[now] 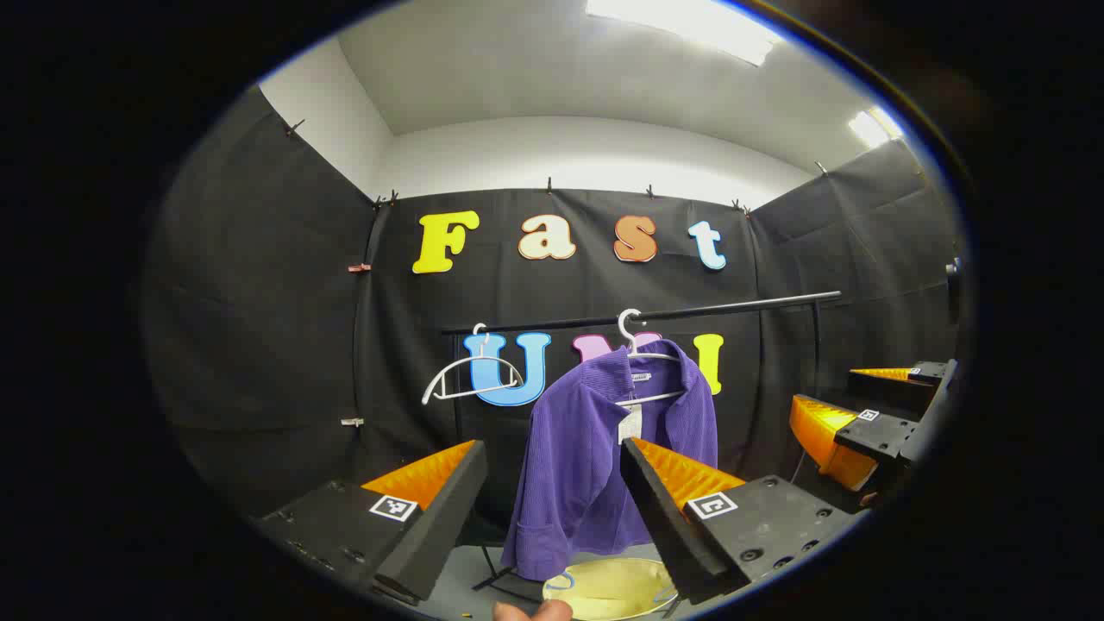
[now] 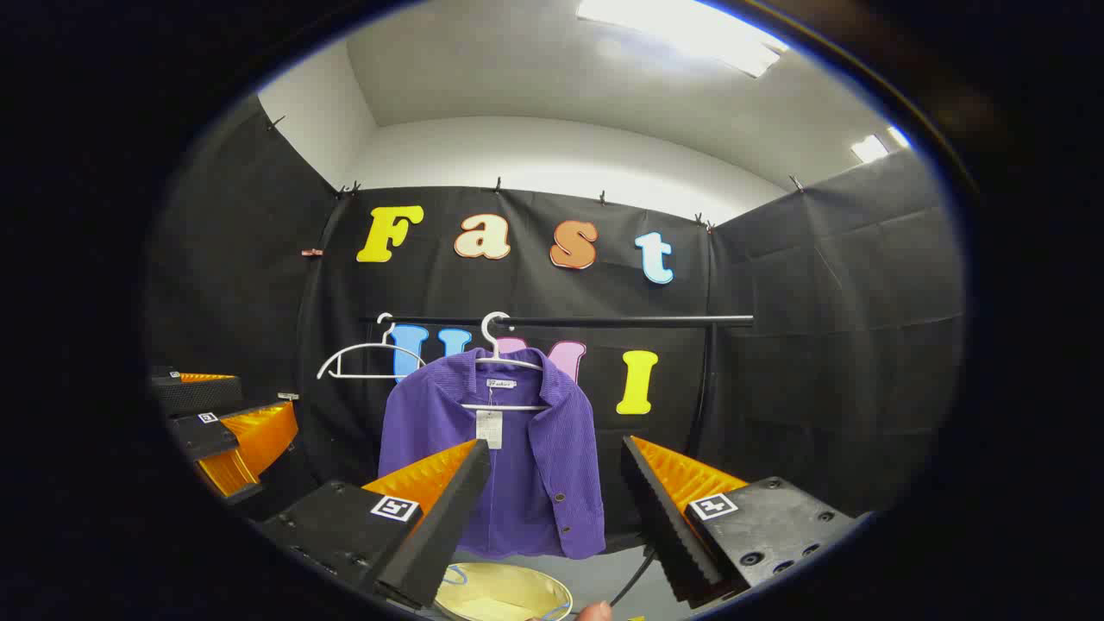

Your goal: Grasp the clothes on the hanger with both hands and then place them into the laundry hamper below.

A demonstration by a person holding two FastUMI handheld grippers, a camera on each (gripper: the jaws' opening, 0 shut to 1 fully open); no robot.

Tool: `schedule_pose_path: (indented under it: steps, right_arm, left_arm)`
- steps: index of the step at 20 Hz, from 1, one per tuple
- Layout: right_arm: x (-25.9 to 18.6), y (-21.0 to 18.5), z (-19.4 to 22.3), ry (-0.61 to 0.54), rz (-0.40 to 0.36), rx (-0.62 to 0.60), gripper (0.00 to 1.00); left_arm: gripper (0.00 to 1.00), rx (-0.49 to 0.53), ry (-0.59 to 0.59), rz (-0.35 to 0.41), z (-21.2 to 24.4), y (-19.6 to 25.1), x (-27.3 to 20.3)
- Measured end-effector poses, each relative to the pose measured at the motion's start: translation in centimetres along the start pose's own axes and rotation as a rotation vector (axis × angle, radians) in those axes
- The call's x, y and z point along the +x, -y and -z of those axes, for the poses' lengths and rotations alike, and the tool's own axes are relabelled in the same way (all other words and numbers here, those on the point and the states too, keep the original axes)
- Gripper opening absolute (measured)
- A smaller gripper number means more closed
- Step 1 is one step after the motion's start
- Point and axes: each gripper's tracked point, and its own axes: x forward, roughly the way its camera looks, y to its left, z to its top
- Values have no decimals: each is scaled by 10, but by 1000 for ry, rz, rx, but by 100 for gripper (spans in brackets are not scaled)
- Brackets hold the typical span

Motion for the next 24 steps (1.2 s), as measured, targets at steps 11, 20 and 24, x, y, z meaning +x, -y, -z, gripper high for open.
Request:
schedule_pose_path:
  steps: [11, 20, 24]
  right_arm:
    - [3, 3, 0, -1, 3, 0, 98]
    - [16, 4, 6, -14, 10, 18, 98]
    - [53, 3, 15, -28, -7, 18, 98]
  left_arm:
    - [98, 1, -1, 11, -1, 6, 2]
    - [98, -3, -7, 21, 2, 11, 13]
    - [98, 5, -10, 37, 7, 23, 34]
